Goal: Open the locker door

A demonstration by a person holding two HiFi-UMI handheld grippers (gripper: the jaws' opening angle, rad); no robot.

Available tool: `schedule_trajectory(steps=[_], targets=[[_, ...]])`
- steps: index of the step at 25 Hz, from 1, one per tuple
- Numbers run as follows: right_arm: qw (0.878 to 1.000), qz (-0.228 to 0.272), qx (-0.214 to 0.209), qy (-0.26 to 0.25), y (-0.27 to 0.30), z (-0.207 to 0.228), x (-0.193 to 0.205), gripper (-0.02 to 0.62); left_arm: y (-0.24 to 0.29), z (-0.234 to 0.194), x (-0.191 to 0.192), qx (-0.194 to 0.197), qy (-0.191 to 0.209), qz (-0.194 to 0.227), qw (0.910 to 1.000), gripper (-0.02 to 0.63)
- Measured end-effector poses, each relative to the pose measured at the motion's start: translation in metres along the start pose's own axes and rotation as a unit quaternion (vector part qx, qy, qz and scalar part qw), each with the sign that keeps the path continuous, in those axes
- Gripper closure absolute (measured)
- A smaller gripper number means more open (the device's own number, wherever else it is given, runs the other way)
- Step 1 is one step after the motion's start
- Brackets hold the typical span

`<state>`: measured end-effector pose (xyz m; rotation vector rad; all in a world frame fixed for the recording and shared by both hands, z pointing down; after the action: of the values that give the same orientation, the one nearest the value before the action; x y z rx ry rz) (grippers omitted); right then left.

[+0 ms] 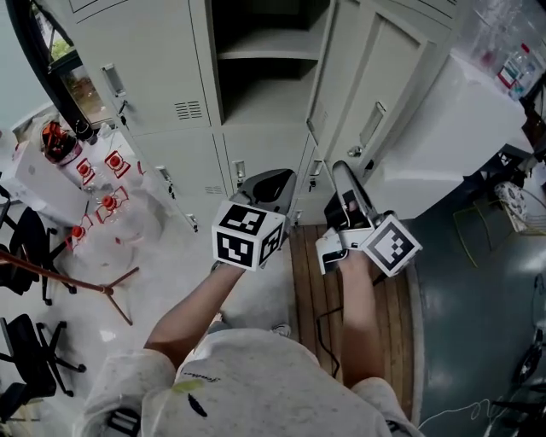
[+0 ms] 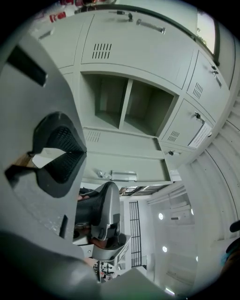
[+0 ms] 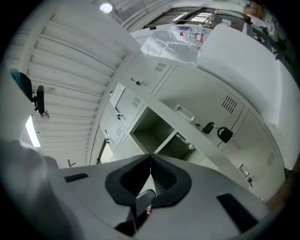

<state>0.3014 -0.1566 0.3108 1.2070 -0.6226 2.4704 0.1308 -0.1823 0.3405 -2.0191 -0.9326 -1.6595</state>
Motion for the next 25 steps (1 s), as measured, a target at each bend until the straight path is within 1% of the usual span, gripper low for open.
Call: schedule_trajectory(steps=[3, 8, 13, 20, 22, 25], targets=[[1.000, -0.019, -0.006, -0.024, 0.017, -0.015, 0.015, 0.591, -0.015, -0.020, -0.002, -0.019, -0.003, 0.001, 0.9998, 0.600], [0.997, -0.050, 0.005, -0.064, 0.042, -0.036, 0.041, 0.591, -0.043, -0.056, -0.009, -0.051, -0.008, 0.007, 0.9986, 0.600], [0.991, -0.071, 0.008, -0.116, 0.065, -0.062, 0.064, 0.591, -0.070, -0.089, -0.014, -0.073, -0.013, 0.016, 0.9971, 0.600], [0.977, -0.094, 0.022, -0.191, 0.092, -0.090, 0.090, 0.592, -0.096, -0.123, -0.022, -0.083, -0.011, 0.023, 0.9962, 0.600], [0.970, -0.103, 0.030, -0.219, 0.099, -0.096, 0.098, 0.592, -0.101, -0.131, -0.025, -0.085, -0.010, 0.026, 0.9960, 0.600], [0.955, -0.111, 0.042, -0.271, 0.105, -0.106, 0.108, 0.592, -0.109, -0.140, -0.026, -0.088, -0.004, 0.027, 0.9958, 0.600]])
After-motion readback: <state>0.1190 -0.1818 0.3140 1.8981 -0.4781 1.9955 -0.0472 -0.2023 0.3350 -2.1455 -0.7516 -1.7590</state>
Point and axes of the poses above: the fingertips, and each gripper's own axes: y forward along the fingers, z to its right, x out of its underside, the point moved 8 cm from there along -y, backward along the fingers, and after that the axes turned 7 degrees about -y, right-handed, at the moved point
